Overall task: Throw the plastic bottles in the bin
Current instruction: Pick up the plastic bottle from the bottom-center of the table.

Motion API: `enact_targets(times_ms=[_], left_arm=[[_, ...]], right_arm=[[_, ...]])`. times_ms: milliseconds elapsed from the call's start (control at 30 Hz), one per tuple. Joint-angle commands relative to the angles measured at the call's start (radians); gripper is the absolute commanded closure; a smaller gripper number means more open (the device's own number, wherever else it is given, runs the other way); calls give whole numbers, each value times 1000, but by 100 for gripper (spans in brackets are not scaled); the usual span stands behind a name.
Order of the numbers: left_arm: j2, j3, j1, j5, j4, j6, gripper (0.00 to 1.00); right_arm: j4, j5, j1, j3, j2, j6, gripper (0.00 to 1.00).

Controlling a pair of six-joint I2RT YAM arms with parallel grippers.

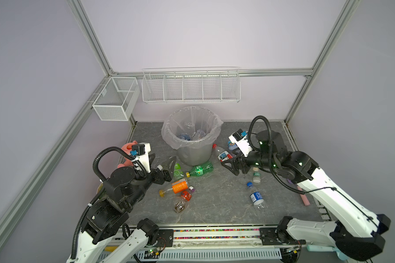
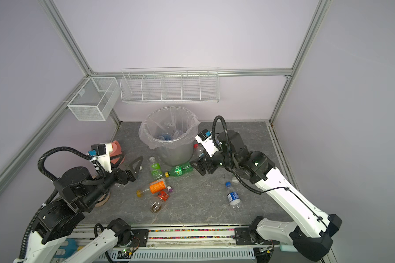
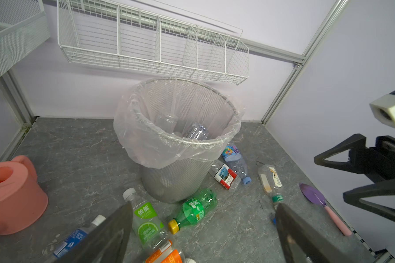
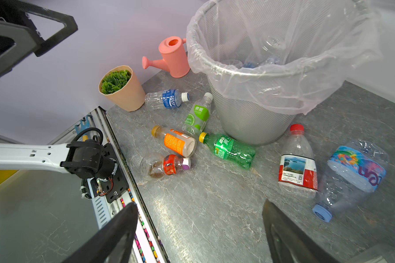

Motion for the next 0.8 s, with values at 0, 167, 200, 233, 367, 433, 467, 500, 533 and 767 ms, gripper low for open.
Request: enact_targets(times_ms=[0, 167, 200, 233, 367, 433, 467, 500, 533, 767], left_arm=[[-46, -25, 0, -90, -53, -55, 3], [-90, -55, 0, -142, -94, -88, 3], [-93, -57, 0, -148, -107, -94, 3], [-93, -60, -1, -155, -118, -100, 3], [-96, -66, 0, -169, -137, -110, 4], [-100, -65, 0, -179, -140, -112, 4], [-102, -66, 0, -184, -142, -112, 4], [-104, -66, 0, -189, -144, -113, 4], [-106, -66, -1, -193, -144, -112, 4], [-119, -60, -1, -206, -160, -116, 4]], right_arm=[[-36, 84, 45, 37, 52, 17, 12], [-19, 169, 132, 49, 129, 99, 12], [-11, 191, 150, 49, 144, 118, 12], [-6, 206, 168, 54, 161, 137, 12], [-18, 287, 222, 94, 234, 230, 12], [-32, 339, 248, 117, 270, 289, 12], [-37, 358, 257, 125, 282, 316, 12], [-41, 375, 267, 132, 294, 343, 12], [-42, 389, 275, 137, 304, 374, 12], [-26, 421, 336, 138, 362, 545, 12]])
